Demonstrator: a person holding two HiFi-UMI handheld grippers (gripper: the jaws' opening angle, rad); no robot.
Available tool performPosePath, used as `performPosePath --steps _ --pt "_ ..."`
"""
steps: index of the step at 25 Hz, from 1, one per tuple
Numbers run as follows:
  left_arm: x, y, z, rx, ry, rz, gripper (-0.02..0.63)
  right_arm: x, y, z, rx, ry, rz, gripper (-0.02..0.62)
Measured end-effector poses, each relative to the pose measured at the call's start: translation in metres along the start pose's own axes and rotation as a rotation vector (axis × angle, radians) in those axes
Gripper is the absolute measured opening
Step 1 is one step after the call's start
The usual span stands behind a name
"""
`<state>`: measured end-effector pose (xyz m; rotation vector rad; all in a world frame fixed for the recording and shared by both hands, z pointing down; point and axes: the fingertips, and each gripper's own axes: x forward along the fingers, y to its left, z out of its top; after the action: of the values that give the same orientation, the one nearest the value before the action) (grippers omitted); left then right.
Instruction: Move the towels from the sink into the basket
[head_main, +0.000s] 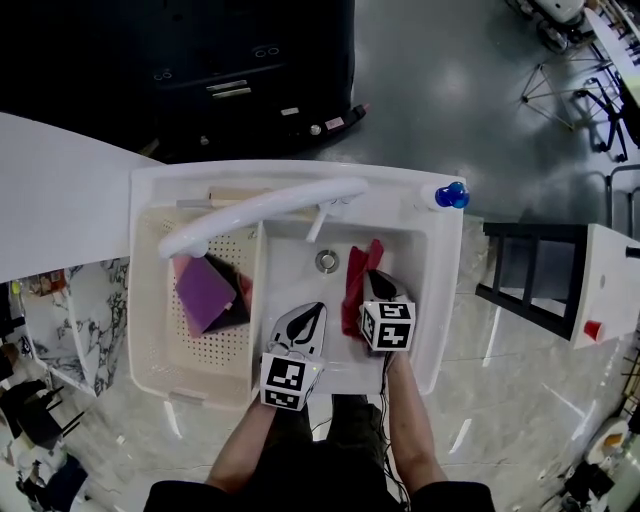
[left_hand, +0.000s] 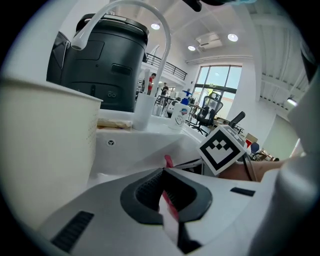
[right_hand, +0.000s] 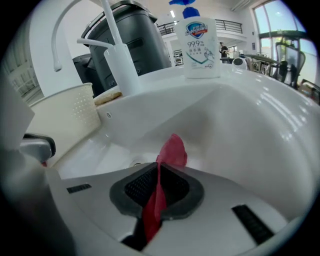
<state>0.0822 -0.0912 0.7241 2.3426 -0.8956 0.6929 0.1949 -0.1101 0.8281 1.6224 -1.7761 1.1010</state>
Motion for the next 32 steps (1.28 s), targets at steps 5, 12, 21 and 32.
performPosePath --steps 5,12,21,32 --pt "-0.009 -0.008 0.004 0.019 -0.013 0.007 0.003 -0.026 0.003 0.013 -0.012 -0.057 0.0 0.041" --pt "-0.03 -0.019 0.021 0.054 -0.063 0.012 0.003 -0.068 0.012 0.033 -0.025 -0.132 0.004 0.041" --pt "-0.062 -0.033 0.058 0.094 -0.137 0.019 0.003 -0.128 0.025 0.07 -0.059 -0.247 -0.008 0.041" --pt "-0.096 -0.059 0.111 0.168 -0.242 -0.005 0.003 -0.208 0.037 0.119 -0.098 -0.411 -0.038 0.041"
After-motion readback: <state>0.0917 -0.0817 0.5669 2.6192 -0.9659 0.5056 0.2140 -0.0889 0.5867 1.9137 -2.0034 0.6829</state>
